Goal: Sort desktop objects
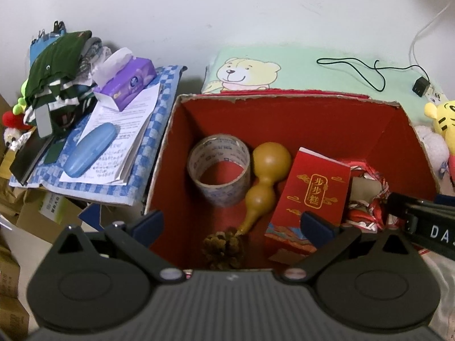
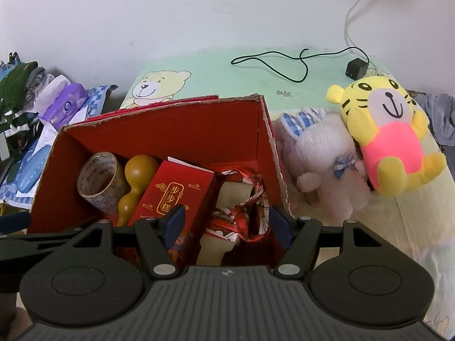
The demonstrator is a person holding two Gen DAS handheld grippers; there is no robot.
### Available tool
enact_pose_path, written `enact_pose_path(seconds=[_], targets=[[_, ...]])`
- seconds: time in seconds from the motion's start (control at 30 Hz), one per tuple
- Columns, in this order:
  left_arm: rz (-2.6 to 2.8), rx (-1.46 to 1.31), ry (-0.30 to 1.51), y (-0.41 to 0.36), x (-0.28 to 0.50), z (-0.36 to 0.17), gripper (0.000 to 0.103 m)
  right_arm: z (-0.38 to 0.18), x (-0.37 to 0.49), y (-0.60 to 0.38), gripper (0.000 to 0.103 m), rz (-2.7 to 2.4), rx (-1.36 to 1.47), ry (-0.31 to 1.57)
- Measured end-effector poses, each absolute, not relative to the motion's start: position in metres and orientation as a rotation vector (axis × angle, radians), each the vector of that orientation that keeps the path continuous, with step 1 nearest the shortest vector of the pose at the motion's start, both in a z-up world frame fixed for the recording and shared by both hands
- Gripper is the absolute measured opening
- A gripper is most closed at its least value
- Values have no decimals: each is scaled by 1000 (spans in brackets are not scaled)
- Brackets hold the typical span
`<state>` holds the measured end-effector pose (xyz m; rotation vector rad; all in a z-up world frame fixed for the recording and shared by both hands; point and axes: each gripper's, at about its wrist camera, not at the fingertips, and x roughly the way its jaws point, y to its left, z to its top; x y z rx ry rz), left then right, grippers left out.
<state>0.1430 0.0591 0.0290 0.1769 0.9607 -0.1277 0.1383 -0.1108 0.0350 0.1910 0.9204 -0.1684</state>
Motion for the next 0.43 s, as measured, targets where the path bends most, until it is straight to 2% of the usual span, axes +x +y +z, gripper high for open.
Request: enact_pose_path(seconds=[0.43], targets=[[-132, 168, 935, 64, 139, 31, 102, 36, 133, -106, 68, -167, 187, 902]])
